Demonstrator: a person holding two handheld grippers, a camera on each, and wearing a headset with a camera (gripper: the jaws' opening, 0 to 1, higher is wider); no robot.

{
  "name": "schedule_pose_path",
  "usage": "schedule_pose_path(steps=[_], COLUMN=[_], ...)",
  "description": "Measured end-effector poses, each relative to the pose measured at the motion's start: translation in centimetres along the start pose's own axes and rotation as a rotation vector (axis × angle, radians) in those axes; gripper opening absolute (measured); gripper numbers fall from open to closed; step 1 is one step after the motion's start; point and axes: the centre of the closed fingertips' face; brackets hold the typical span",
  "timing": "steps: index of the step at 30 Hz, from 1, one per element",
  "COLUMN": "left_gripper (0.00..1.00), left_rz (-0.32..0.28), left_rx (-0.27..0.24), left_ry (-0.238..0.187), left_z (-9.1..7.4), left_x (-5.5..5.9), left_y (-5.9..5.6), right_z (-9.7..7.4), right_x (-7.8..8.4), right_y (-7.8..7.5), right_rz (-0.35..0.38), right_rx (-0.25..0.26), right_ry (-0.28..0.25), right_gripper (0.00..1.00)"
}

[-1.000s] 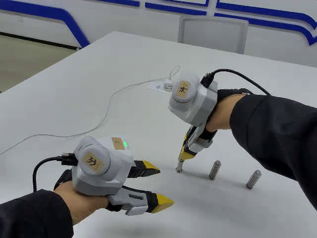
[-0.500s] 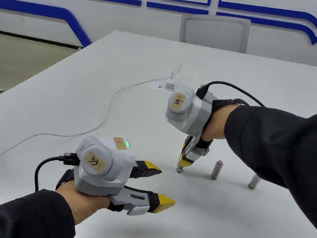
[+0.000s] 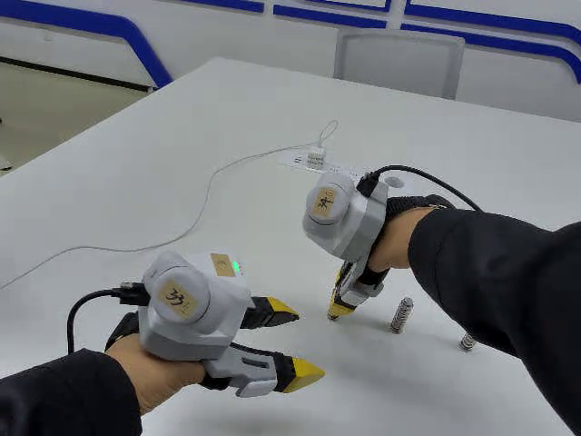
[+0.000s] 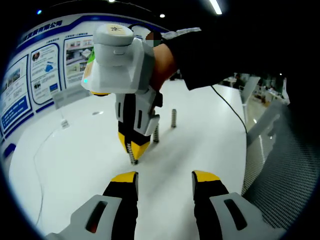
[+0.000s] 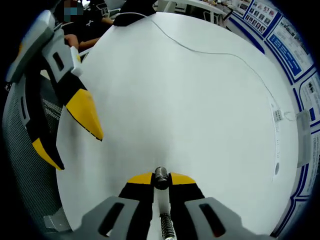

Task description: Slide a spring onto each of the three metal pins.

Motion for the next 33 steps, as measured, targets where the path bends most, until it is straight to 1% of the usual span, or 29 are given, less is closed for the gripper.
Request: schedule_pose_path(steps=[4,11,18,21,28,33], left_gripper=[0.44,0.44,0.44,0.45,0.45,0.45], left_rz=[0.001,0.003,0.005,0.006,0.008,0.008], left_rx=[0.002,0.004,0.005,0.006,0.005,0.007], left_ry=[0.001,0.004,0.008,0.010,0.013,0.017], left_z=[0.0,0.0,0.1,0.1,0.1,0.2], left_x=[0.0,0.0,0.1,0.1,0.2,0.3], left_y=[0.0,-0.1,-0.1,-0.1,-0.1,-0.2], right_z=[-0.1,-0.7,-2.4,-3.1,-4.7,-5.9], right_x=[0.0,0.2,0.5,0.9,2.7,3.9], right_y=[-0.1,-0.3,-0.6,-0.8,-1.1,-1.3], right_rz=[-0.002,0.004,0.027,0.045,0.097,0.131], right_rx=[0.001,0.016,0.038,0.051,0.087,0.123], right_ry=[-0.007,-0.033,-0.081,-0.105,-0.166,-0.209], right_gripper=[0.13,0.20,0.23,0.24,0.26,0.27])
Point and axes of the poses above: the centre of the closed fingertips' face, and the gripper's own axes: z roughly forward along the fingers, y roughly to its left, x roughly out of its underside, and after that the axes turned 7 degrees about -y, right-handed
